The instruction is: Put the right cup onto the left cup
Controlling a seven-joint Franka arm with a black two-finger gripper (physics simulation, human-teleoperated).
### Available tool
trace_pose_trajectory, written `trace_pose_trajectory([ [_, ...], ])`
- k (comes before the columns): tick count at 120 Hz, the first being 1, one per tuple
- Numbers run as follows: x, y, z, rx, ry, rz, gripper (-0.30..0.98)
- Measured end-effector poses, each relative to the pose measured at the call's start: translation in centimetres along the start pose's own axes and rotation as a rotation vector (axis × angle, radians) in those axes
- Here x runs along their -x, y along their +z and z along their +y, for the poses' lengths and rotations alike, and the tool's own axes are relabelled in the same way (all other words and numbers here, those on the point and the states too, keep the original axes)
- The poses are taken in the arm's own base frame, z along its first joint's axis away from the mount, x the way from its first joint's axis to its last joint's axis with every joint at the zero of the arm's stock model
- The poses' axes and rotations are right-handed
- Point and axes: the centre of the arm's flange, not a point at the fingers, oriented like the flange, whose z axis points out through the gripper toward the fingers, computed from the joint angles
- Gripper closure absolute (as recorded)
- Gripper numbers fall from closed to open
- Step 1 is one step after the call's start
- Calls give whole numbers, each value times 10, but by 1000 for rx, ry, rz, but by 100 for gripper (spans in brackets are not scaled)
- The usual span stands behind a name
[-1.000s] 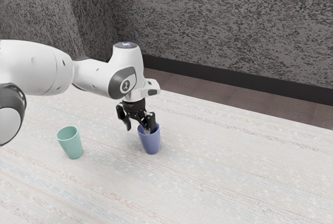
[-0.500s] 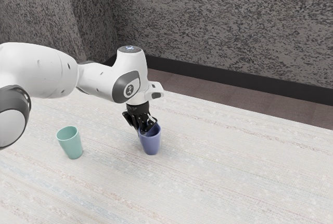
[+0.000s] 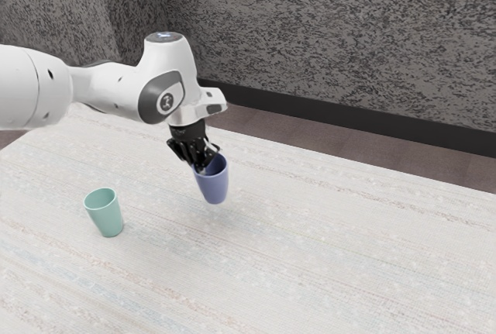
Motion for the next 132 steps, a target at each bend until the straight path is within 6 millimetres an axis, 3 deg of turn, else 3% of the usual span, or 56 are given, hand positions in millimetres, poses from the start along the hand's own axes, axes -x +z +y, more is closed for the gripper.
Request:
trace_pose_trajectory([
  [25,39,-32,-46,4,-49,4,78],
  [63,74,-60,-113,-18,-136,9,78],
  [98,99,-59,-200,-33,-291,-32,78],
  [132,110,-52,-227,-39,-344,-59,78],
])
